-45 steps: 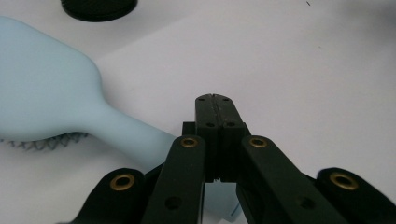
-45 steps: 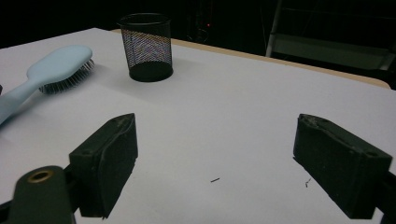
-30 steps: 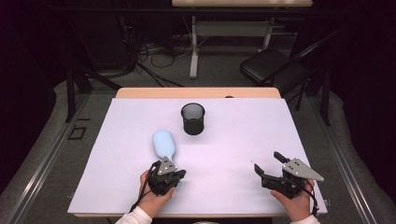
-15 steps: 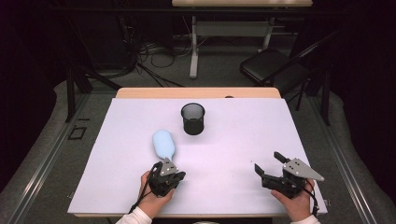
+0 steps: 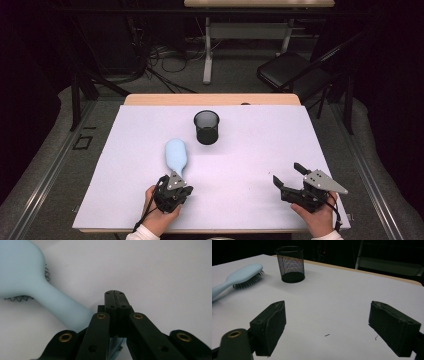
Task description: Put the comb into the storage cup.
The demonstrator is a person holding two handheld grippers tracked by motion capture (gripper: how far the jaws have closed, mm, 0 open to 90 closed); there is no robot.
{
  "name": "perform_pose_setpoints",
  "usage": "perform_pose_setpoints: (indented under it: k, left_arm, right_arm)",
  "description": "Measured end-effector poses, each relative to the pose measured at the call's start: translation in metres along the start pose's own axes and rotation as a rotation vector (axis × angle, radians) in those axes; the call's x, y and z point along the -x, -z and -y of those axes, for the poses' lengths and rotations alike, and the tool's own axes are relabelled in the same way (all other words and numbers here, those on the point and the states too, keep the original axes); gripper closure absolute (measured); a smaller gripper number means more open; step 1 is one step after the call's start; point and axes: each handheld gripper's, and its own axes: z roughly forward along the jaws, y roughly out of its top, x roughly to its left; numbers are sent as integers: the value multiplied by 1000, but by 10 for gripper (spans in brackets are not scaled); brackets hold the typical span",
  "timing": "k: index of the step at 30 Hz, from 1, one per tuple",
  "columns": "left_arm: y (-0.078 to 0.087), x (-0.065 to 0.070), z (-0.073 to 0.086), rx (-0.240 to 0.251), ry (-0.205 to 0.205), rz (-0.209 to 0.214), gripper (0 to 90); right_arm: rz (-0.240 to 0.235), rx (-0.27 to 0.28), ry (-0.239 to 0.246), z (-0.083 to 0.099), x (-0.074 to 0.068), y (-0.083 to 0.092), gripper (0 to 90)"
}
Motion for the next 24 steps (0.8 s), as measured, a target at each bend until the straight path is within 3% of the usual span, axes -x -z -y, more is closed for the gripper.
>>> perform_pose_setpoints:
  k: [8,13,24]
  left_arm:
    - [7,-5,5,-33,0,-39,900]
    - [10,-12,9,-64,32,-70,900]
    - [22,-32,19,-63,98,-112,900]
  right_arm:
    - [0,-1,0,0,0,0,140]
    - [0,1,-1,0,0,0,140]
    - [0,4,-2,0,0,0,140]
